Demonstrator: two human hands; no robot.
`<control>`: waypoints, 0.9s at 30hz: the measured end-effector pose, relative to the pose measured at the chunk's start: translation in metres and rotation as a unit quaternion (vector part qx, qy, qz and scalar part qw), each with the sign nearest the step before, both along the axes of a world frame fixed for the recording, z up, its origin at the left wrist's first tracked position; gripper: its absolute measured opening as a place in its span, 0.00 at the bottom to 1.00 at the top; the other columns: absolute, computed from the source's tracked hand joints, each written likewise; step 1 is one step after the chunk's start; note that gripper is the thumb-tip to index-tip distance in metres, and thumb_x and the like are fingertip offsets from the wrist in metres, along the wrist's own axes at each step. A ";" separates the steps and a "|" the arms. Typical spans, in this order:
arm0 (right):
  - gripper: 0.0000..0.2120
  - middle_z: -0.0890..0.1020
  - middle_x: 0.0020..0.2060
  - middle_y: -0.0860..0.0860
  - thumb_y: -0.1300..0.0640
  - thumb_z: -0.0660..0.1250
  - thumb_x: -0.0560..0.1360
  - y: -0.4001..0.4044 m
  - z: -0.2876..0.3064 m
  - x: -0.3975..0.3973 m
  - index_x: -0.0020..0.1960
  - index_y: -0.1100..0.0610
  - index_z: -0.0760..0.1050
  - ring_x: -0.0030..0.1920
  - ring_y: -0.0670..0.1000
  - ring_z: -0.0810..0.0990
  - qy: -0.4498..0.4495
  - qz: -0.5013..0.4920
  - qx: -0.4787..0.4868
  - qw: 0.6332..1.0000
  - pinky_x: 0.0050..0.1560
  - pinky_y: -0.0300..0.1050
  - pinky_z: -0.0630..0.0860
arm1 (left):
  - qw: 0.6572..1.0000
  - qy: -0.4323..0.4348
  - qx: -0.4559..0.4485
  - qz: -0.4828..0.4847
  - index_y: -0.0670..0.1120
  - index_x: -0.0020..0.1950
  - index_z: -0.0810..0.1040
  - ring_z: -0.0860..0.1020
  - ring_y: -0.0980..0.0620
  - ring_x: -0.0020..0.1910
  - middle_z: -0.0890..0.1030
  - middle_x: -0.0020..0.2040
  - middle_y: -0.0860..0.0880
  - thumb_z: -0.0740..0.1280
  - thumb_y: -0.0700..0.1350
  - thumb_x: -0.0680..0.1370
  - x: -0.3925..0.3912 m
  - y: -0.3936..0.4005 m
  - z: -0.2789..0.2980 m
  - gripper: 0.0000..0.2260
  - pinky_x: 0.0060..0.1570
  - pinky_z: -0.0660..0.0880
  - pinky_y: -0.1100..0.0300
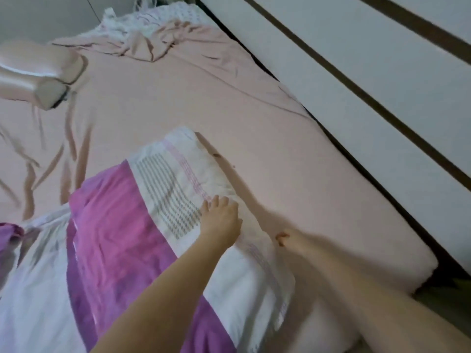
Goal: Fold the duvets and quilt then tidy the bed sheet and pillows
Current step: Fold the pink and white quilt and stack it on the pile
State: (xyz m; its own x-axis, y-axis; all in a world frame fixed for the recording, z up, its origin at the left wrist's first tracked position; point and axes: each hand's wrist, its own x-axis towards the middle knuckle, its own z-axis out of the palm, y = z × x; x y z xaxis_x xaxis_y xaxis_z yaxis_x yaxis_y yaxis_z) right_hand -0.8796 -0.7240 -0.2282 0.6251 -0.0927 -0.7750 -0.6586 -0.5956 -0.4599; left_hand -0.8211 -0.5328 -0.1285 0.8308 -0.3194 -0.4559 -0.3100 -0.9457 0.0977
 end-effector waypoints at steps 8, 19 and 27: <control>0.07 0.76 0.40 0.55 0.60 0.55 0.81 0.028 -0.006 -0.109 0.54 0.61 0.70 0.35 0.49 0.72 -0.030 -0.299 0.124 0.946 0.30 0.41 0.67 | 0.984 0.002 0.062 -0.167 0.47 0.79 0.42 0.39 0.39 0.76 0.41 0.78 0.42 0.58 0.75 0.68 -0.148 -0.017 -0.008 0.52 0.70 0.42 0.34; 0.14 0.79 0.31 0.49 0.63 0.52 0.75 0.115 0.111 -0.144 0.43 0.55 0.76 0.29 0.47 0.73 -0.125 -0.361 0.326 0.865 0.34 0.41 0.65 | 0.972 -0.140 -0.181 0.047 0.49 0.68 0.69 0.72 0.43 0.58 0.69 0.63 0.47 0.68 0.41 0.69 -0.167 0.069 0.072 0.27 0.43 0.72 0.52; 0.16 0.77 0.44 0.51 0.66 0.70 0.72 0.184 0.167 -0.140 0.59 0.62 0.73 0.43 0.48 0.75 -0.236 -0.175 0.194 0.936 0.35 0.26 0.72 | 0.938 -0.181 -0.248 0.159 0.44 0.43 0.72 0.76 0.43 0.38 0.78 0.36 0.48 0.60 0.37 0.64 -0.140 0.162 0.156 0.09 0.36 0.74 0.49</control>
State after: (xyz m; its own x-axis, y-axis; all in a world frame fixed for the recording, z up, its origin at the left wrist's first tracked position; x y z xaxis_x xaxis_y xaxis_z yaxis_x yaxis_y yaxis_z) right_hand -1.0194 -0.5401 -0.0615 0.8902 -0.1247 -0.4381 -0.4511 -0.1083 -0.8859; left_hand -0.9607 -0.3710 0.0275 0.9917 -0.1278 0.0139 -0.1180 -0.8622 0.4926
